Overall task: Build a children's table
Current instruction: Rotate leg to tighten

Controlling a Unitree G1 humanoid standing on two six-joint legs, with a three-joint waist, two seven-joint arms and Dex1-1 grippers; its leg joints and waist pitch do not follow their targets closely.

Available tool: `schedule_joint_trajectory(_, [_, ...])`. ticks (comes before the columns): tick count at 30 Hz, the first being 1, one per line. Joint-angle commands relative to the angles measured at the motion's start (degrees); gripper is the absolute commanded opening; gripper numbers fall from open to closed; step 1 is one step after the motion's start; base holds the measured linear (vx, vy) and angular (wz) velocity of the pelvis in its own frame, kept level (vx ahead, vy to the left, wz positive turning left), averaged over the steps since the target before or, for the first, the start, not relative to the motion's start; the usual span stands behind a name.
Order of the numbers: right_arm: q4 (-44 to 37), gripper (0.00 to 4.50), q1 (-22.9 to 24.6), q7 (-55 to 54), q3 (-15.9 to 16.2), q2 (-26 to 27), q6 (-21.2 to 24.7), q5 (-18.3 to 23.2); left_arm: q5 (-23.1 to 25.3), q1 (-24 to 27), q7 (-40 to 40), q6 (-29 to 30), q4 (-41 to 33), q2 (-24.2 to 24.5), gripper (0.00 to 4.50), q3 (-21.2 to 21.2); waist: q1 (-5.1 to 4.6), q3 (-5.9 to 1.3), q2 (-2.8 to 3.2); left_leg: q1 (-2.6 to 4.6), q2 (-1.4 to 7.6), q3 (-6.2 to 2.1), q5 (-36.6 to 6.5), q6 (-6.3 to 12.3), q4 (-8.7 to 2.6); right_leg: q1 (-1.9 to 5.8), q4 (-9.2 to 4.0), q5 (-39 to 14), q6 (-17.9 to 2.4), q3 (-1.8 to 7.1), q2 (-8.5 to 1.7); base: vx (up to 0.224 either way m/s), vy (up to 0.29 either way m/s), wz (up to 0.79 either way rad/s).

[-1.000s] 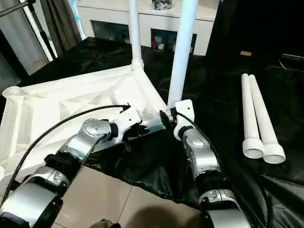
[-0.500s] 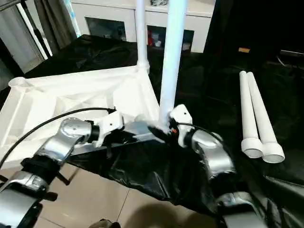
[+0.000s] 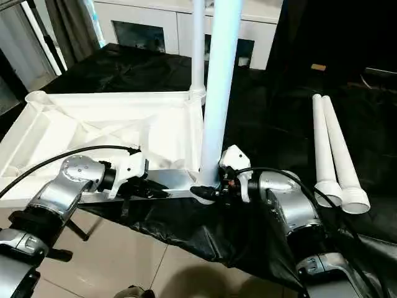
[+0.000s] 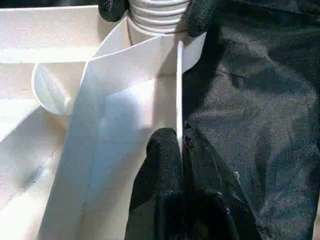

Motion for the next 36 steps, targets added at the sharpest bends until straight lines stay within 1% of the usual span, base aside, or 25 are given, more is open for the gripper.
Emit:
schedule_joint_trajectory(1, [-1.5, 2.74, 1.4, 1.3, 1.7, 1.3, 0.7, 0.8, -0.6, 0.4, 2.2, 0.7, -0.2, -0.5, 0.0, 0.7, 0.32, -3.78, -1.24, 1.05, 2.25, -0.38, -9.0, 5.1, -3.54, 2.48, -3.46, -5.8, -14.8, 1.74, -3.08, 0.0, 0.0, 0.0])
schedule_joint_trajectory(3, [0.4, 2.74, 1.5, -5.9, -0.3, 3.9, 0.4, -0.3, 0.8, -0.3, 6.7, 1.7, 0.5, -2.2, 0.0, 0.8, 0.21, -3.67, -1.36, 1.04, 2.27, -0.38, -9.3, 4.59, -3.68, 2.31, -3.58, -6.5, -14.5, 1.87, -3.22, 0.0, 0.0, 0.0])
schedule_joint_trajectory(5, [2.3, 2.74, 1.2, -11.5, -1.4, 5.5, -0.5, -1.8, 2.0, -1.1, 9.9, 2.2, 1.6, -3.4, 0.0, 0.7, -0.05, -3.59, -1.45, 1.13, 2.15, -0.49, -11.2, 3.34, -3.89, 2.33, -3.87, -9.2, -13.9, 1.82, -3.2, 0.0, 0.0, 0.0])
schedule_joint_trajectory(6, [3.9, 2.74, 0.9, -16.6, -2.2, 7.0, -1.0, -2.9, 2.7, -1.7, 11.9, 2.8, 2.3, -4.3, 0.0, 0.6, -0.16, -3.38, -1.41, 1.38, 2.14, -0.48, -13.0, 2.38, -4.1, 2.08, -4.32, -12.0, -13.3, 1.9, -3.21, 0.0, 0.0, 0.0])
schedule_joint_trajectory(7, [3.9, 2.74, 0.9, -16.6, -2.2, 7.0, -1.0, -2.9, 2.7, -1.7, 11.9, 2.8, 2.3, -4.3, 0.0, 0.6, -0.23, -3.29, -1.41, 1.45, 2.14, -0.53, -13.9, 1.81, -4.22, 2.03, -4.48, -13.5, -12.9, 1.94, -3.31, 0.0, 0.0, 0.0])
schedule_joint_trajectory(8, [5.2, 2.74, 0.6, -20.6, -2.9, 8.2, -1.4, -3.6, 3.4, -2.5, 14.5, 3.5, 3.2, -5.6, 0.0, 0.5, -0.37, -3.27, -1.5, 1.51, 2.08, -0.67, -15.2, 0.68, -4.45, 2.08, -4.67, -16.0, -11.9, 1.95, -3.31, 0.0, 0.0, 0.0])
schedule_joint_trajectory(9, [6.8, 2.73, 0.2, -26.5, -4.1, 10.1, -1.1, -4.2, 3.9, -3.5, 17.8, 4.5, 4.4, -7.8, 0.0, 0.6, -0.39, -3.24, -1.36, 1.79, 2.1, -0.66, -16.4, -0.13, -4.54, 1.82, -4.93, -17.2, -11.4, 2.03, -3.32, 0.0, 0.0, 0.0])
schedule_joint_trajectory(10, [7.6, 2.73, -0.1, -29.7, -4.9, 11.2, -0.6, -4.4, 4.0, -4.1, 19.5, 5.4, 4.9, -9.1, 0.0, 0.7, -0.49, -3.25, -1.44, 1.97, 2.04, -0.69, -17.4, -0.76, -4.62, 1.72, -5.02, -18.0, -11.1, 2.03, -3.27, 0.0, 0.0, 0.0])
schedule_joint_trajectory(11, [7.8, 2.73, -0.1, -30.4, -5.0, 11.4, -0.6, -4.4, 4.1, -4.2, 20.0, 5.4, 5.0, -9.4, 0.0, 0.7, -0.44, -3.27, -1.5, 1.94, 2.02, -0.77, -17.6, -0.89, -4.64, 1.78, -5.04, -18.4, -10.9, 2.01, -3.3, 0.0, 0.0, 0.0])
schedule_joint_trajectory(12, [9.8, 2.73, -1.1, -38.1, -6.4, 14.4, 0.0, -5.1, 5.2, -5.8, 24.8, 6.5, 6.6, -13.3, 0.0, 0.1, -0.41, -3.27, -0.97, 1.82, 2.02, -0.73, -17.2, -0.95, -4.67, 1.75, -5.07, -17.9, -10.5, 2.15, -3.31, 0.0, 0.0, 0.0])
schedule_joint_trajectory(13, [10.5, 2.73, -1.5, -40.4, -6.8, 15.5, 0.0, -5.4, 5.5, -6.3, 26.2, 6.9, 7.1, -14.6, 0.0, -0.2, -0.43, -3.34, -1.02, 2.08, 2.02, -0.6, -17.3, -1.11, -4.64, 1.51, -5.24, -17.3, -10.5, 2.2, -3.2, 0.0, 0.0, 0.0])
schedule_joint_trajectory(14, [11.1, 2.73, -2.1, -42.9, -7.3, 16.9, -0.2, -5.5, 6.1, -6.8, 28.1, 6.9, 7.7, -16.3, 0.0, -0.6, -0.34, -3.37, -0.61, 2.16, 1.95, -0.7, -17.6, -1.29, -4.62, 1.53, -5.17, -16.7, -10.7, 2.19, -3.19, 0.0, 0.0, 0.0])
schedule_joint_trajectory(15, [11.4, 2.73, -2.5, -44.3, -7.6, 17.8, -0.4, -5.6, 6.4, -7.1, 29.2, 6.9, 8.0, -17.2, 0.0, -0.9, -0.27, -3.51, -1.08, 2.04, 1.86, -0.64, -17.3, -0.96, -4.53, 1.79, -5.18, -15.7, -10.6, 2.1, -3.18, 0.0, 0.0, 0.0])
schedule_joint_trajectory(16, [11.9, 2.73, -3.0, -45.5, -7.9, 18.5, -1.2, -5.7, 6.8, -7.3, 29.7, 6.6, 8.2, -18.2, 0.0, -1.3, -0.07, -3.51, -0.73, 1.98, 1.83, -0.6, -17.0, -0.4, -4.49, 1.76, -5.17, -14.8, -10.5, 2.14, -3.19, 0.0, 0.0, 0.0])
schedule_joint_trajectory(17, [12.3, 2.73, -3.4, -46.0, -8.1, 19.0, -1.9, -5.7, 7.1, -7.4, 30.0, 6.3, 8.2, -18.8, 0.0, -1.6, -0.11, -3.5, -0.86, 1.91, 1.85, -0.54, -16.9, -0.13, -4.48, 1.74, -5.27, -14.4, -10.4, 2.16, -3.15, 0.0, 0.0, 0.0])
schedule_joint_trajectory(18, [12.7, 3.08, -3.7, -46.4, -8.4, 19.3, -2.5, -5.5, 7.2, -7.4, 29.7, 5.9, 8.4, -19.2, 0.0, -1.8, -0.06, -3.57, -0.41, 1.84, 1.82, -0.65, -16.8, -0.05, -4.46, 1.84, -5.15, -14.1, -10.4, 2.14, -3.25, 0.0, 0.0, 0.0])
schedule_joint_trajectory(19, [13.1, 3.29, -4.0, -46.6, -8.8, 19.4, -3.0, -5.3, 7.3, -7.5, 29.4, 5.6, 8.5, -19.4, 0.0, -2.0, -0.05, -3.74, -0.78, 1.54, 1.75, -0.63, -15.8, 0.64, -4.42, 2.16, -5.04, -12.7, -10.3, 2.01, -3.15, 0.0, 0.0, 0.0])
schedule_joint_trajectory(20, [13.2, 3.43, -4.1, -46.4, -9.0, 19.4, -3.1, -4.9, 7.4, -7.4, 29.1, 5.4, 8.5, -19.3, 0.0, -2.1, 0.04, -3.78, -0.61, 1.57, 1.77, -0.63, -15.4, 0.86, -4.37, 2.13, -5.0, -12.1, -10.4, 2.02, -3.17, 0.0, 0.0, 0.0])
schedule_joint_trajectory(23, [12.6, 3.52, -4.1, -44.1, -10.0, 19.0, -3.4, -3.6, 7.8, -7.0, 27.7, 4.1, 8.1, -18.2, 0.0, -2.3, 0.09, -3.89, -0.53, 1.32, 1.76, -0.6, -14.0, 1.82, -4.26, 2.39, -4.79, -9.4, -10.9, 1.92, -3.14, 0.0, 0.0, 0.0])
schedule_joint_trajectory(26, [11.8, 3.85, -3.6, -40.8, -8.9, 17.1, -5.0, -4.3, 7.5, -6.3, 25.1, 2.8, 7.4, -16.1, 0.0, -2.2, 0.09, -3.92, -0.58, 1.2, 1.78, -0.6, -13.9, 2.27, -4.26, 2.5, -4.69, -8.8, -11.3, 1.83, -3.12, 0.0, 0.0, 0.0])
schedule_joint_trajectory(29, [10.8, 3.85, -3.2, -35.4, -8.2, 15.1, -6.0, -3.4, 6.6, -5.3, 21.1, 1.7, 6.4, -13.7, 0.0, -2.1, 0.09, -3.99, -0.58, 1.18, 1.8, -0.62, -13.7, 2.72, -4.16, 2.65, -4.64, -8.5, -11.6, 1.78, -3.22, 0.0, 0.0, 0.0])
schedule_joint_trajectory(30, [9.9, 3.85, -2.7, -30.3, -7.3, 13.0, -6.6, -3.0, 5.6, -4.3, 17.7, 1.1, 5.2, -11.7, 0.0, -1.8, 0.06, -3.95, -0.49, 1.1, 1.82, -0.59, -13.1, 2.95, -4.17, 2.65, -4.52, -7.7, -12.0, 1.78, -3.18, 0.0, 0.0, 0.0])
schedule_joint_trajectory(31, [9.9, 3.85, -2.7, -30.3, -7.3, 13.0, -6.6, -3.0, 5.6, -4.3, 17.7, 1.1, 5.2, -11.7, 0.0, -1.8, 0.07, -4.04, -0.56, 0.98, 1.85, -0.64, -12.8, 3.18, -4.12, 2.84, -4.39, -7.1, -12.3, 1.71, -3.25, 0.0, 0.0, 0.0])
schedule_joint_trajectory(32, [8.5, 3.85, -2.2, -24.8, -6.3, 11.1, -5.6, -1.9, 4.8, -3.6, 15.0, 0.6, 4.4, -10.1, 0.0, -1.4, -0.02, -3.99, -0.54, 0.97, 1.92, -0.5, -12.1, 3.61, -4.04, 2.74, -4.28, -5.8, -12.7, 1.74, -3.07, 0.0, 0.0, 0.0])
schedule_joint_trajectory(36, [4.7, 3.85, -0.8, -12.9, -3.9, 6.9, -3.6, 0.2, 3.0, -2.7, 9.6, 0.2, 3.2, -7.0, 0.0, -0.6, 0.44, -4.1, -0.44, 1.06, 2.14, -0.31, -10.6, 4.88, -3.75, 2.87, -3.77, -2.6, -14.3, 1.55, -2.85, 0.0, 0.0, 0.0])
